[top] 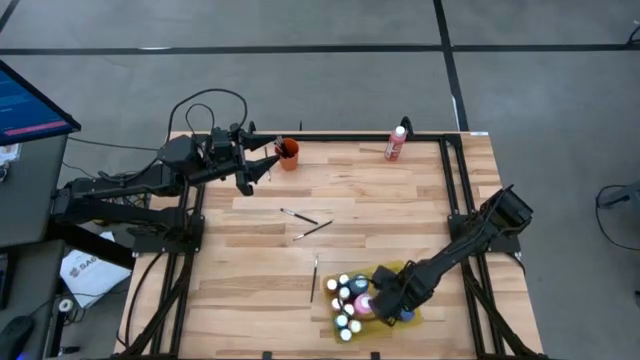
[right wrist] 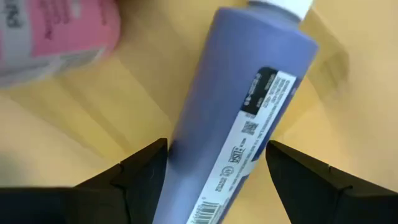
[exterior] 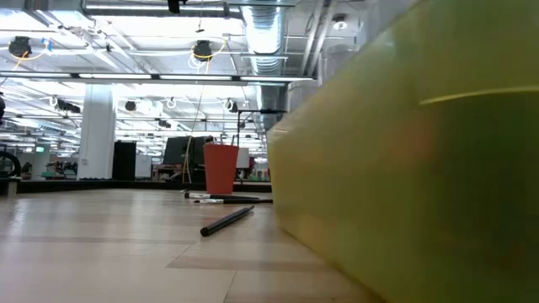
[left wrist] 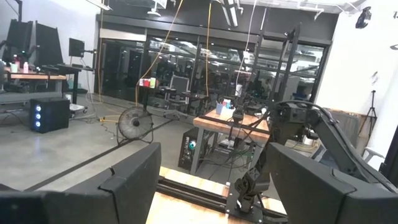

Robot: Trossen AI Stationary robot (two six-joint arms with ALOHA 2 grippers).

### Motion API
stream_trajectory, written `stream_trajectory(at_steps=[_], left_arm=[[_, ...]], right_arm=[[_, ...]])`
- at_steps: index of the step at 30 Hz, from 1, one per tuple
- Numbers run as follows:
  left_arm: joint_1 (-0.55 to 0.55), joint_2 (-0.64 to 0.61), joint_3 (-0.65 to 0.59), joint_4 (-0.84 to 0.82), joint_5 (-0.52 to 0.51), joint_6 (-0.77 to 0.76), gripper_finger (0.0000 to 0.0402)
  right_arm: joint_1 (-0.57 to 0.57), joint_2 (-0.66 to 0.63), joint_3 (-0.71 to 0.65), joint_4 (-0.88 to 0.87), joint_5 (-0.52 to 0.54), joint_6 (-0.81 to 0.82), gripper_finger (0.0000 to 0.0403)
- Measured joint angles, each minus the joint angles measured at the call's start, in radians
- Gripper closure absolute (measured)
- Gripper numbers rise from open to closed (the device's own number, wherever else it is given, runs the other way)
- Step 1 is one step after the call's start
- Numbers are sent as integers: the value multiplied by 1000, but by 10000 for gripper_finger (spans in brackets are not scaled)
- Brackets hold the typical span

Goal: Pick & Place Paint Supplies
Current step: Put the purple paint bottle into the yellow bin

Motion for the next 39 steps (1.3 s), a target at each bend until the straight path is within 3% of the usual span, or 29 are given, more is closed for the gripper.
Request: stream_trajectory(at_steps=[7,16,25,29,35,39], left_arm=[[0,0,0,0,0,0,115],[0,0,0,3,0,0,115],[0,0,0,17,-14,0,115],[0,0,0,17,-15,0,115],[0,0,0,17,-18,0,115],[0,0,0,17,-18,0,115]], right_arm=[[39,11,3,13,27,-16,137],[14,121,10,79,-5,7,143],[11,90,9,52,16,37,257],[10,56,9,35,42,57,257],[20,-24,10,-52,120,151,212],[36,-81,11,-102,199,201,228]])
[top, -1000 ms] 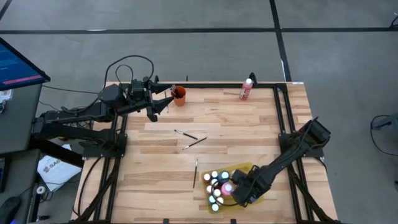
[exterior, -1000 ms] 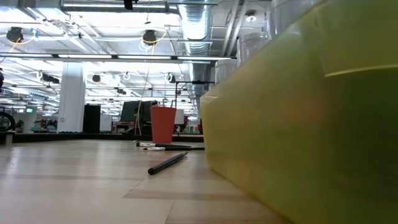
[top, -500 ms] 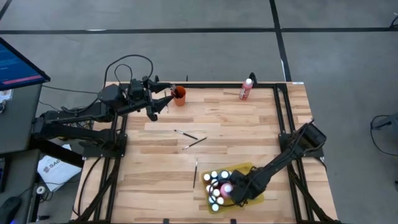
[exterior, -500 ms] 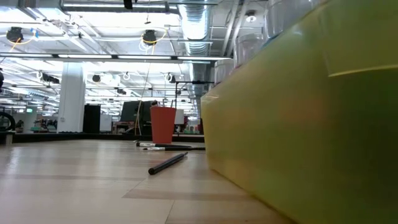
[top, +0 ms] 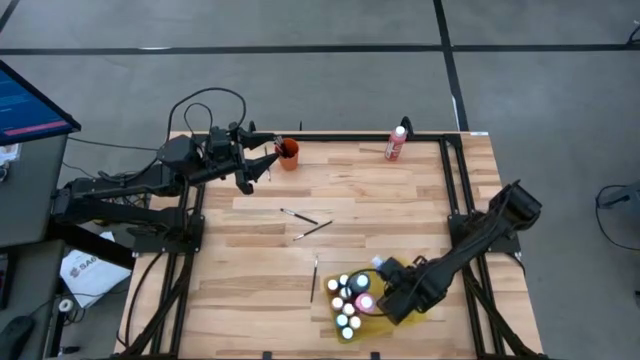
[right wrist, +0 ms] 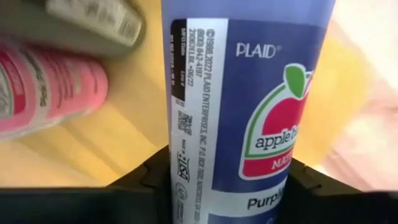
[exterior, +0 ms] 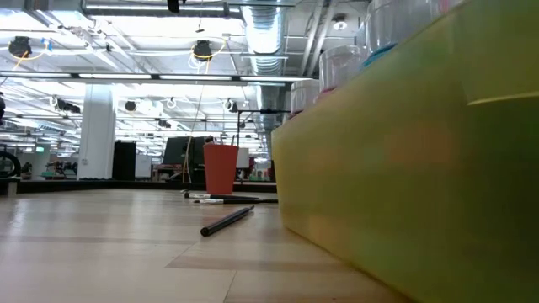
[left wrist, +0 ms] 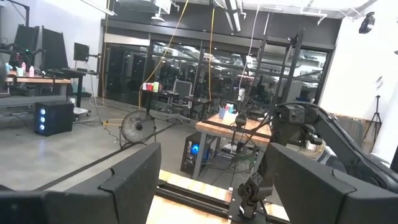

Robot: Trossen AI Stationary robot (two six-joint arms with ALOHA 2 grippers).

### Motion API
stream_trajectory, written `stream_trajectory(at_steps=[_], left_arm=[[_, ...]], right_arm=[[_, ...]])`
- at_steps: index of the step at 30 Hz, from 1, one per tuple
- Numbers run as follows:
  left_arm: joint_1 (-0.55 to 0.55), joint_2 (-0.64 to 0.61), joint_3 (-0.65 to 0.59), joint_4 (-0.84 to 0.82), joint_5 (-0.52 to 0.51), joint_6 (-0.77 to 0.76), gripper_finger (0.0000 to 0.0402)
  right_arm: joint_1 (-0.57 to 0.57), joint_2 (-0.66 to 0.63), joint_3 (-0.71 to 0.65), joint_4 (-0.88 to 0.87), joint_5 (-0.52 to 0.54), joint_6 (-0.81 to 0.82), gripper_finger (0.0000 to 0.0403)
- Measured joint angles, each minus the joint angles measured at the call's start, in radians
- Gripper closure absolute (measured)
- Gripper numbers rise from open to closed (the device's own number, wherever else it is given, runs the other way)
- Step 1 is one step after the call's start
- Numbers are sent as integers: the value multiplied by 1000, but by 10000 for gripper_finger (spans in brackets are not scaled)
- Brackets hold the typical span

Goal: Pick & Place Paint Supplies
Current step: Put the purple paint bottle into the yellow bin

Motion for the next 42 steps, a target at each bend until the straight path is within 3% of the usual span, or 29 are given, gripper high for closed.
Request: stream_trajectory(at_steps=[4,9,14,17,25,29,42], left_arm=[[0,0,0,0,0,0,115],[0,10,0,5,22,-57,115],[0,72,1,7,161,-154,115],[-1,148,0,32,264,-210,115],[-46,379,0,382,399,-198,115],[-52,452,0,473,402,-215,115],[-59,612,0,678,555,-348,115]], right_arm=[[10,-36,0,-12,67,16,261],[35,-86,0,-14,233,56,259],[43,-151,0,-18,428,75,240],[31,-186,0,-18,490,39,242],[-33,-220,1,23,561,-79,240],[-59,-228,2,81,580,-145,240],[-152,-227,2,230,610,-367,240]])
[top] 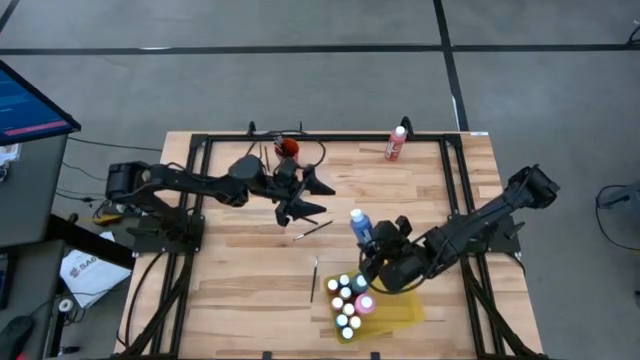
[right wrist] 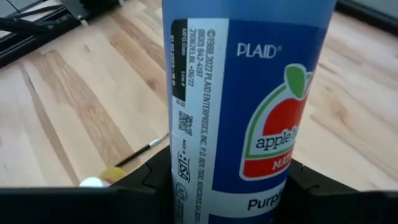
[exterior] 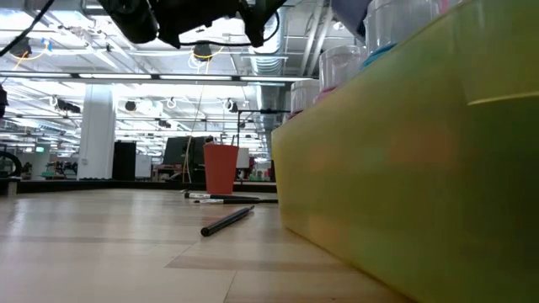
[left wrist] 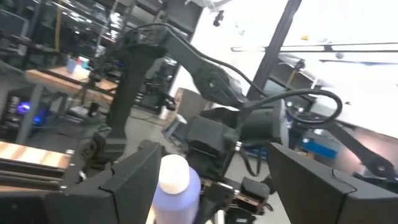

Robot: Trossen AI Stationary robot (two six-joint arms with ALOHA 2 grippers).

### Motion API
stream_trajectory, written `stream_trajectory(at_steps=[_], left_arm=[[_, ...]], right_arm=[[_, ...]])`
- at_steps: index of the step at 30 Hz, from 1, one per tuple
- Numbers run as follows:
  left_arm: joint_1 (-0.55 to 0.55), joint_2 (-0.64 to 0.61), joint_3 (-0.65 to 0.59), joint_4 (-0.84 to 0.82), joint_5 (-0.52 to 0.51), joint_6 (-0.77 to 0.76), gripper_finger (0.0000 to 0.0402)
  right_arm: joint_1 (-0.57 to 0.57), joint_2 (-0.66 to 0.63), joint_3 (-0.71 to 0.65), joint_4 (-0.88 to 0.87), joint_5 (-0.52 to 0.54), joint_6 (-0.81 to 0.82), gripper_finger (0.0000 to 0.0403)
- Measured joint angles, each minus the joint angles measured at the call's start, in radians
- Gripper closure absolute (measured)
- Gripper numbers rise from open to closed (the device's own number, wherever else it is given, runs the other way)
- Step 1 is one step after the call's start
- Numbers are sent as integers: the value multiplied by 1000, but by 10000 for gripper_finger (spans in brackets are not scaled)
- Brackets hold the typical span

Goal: Pick & Place Paint Supplies
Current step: Put the purple paint bottle into the yellow bin

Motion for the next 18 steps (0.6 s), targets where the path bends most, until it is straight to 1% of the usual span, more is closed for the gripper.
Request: stream_trajectory(at_steps=[8,10,14,18], left_arm=[[0,7,0,18,12,17,115],[0,7,0,18,10,28,115],[0,7,0,17,-32,49,115],[0,7,0,17,-50,54,115]], right_arm=[[-81,-19,0,124,-2,-198,238],[-102,-27,2,179,-1,-247,240],[-129,-31,1,250,-7,-341,239],[-142,-32,1,307,-13,-400,237]])
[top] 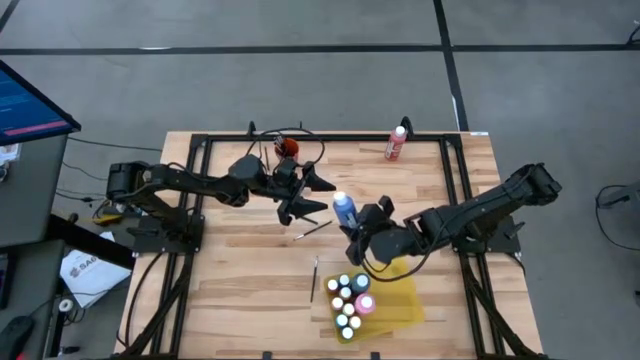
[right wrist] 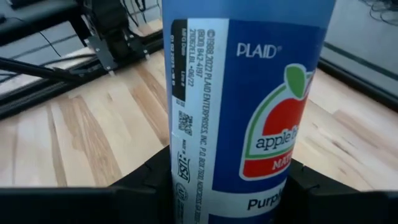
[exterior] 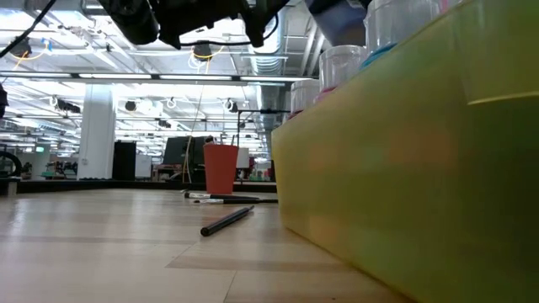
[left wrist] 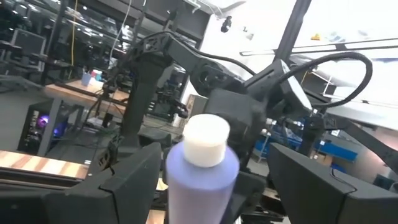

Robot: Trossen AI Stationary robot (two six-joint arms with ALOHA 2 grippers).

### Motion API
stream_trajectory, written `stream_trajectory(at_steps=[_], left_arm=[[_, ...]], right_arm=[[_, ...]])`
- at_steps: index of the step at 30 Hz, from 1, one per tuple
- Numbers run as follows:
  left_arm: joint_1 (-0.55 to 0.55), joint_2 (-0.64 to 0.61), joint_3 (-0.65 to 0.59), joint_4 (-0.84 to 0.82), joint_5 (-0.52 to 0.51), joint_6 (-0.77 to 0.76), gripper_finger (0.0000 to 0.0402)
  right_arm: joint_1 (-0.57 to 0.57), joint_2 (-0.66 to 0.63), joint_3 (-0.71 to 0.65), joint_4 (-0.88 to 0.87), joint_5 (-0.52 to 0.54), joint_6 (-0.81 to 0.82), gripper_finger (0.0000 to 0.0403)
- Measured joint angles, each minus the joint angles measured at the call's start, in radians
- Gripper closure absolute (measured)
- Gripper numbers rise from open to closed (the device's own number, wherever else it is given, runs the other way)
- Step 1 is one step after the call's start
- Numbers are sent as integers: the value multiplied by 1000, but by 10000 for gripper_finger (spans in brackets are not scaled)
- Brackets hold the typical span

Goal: Pick & Place Paint Supplies
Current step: Put the purple paint bottle into the yellow bin

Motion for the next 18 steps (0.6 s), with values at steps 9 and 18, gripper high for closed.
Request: stream_trajectory(at_steps=[9,18], left_arm=[[0,36,63,5,20,-2,115],[0,101,134,-11,79,-28,115]], right_arm=[[-18,0,0,53,-15,-46,236],[-35,0,0,62,-31,-46,235]])
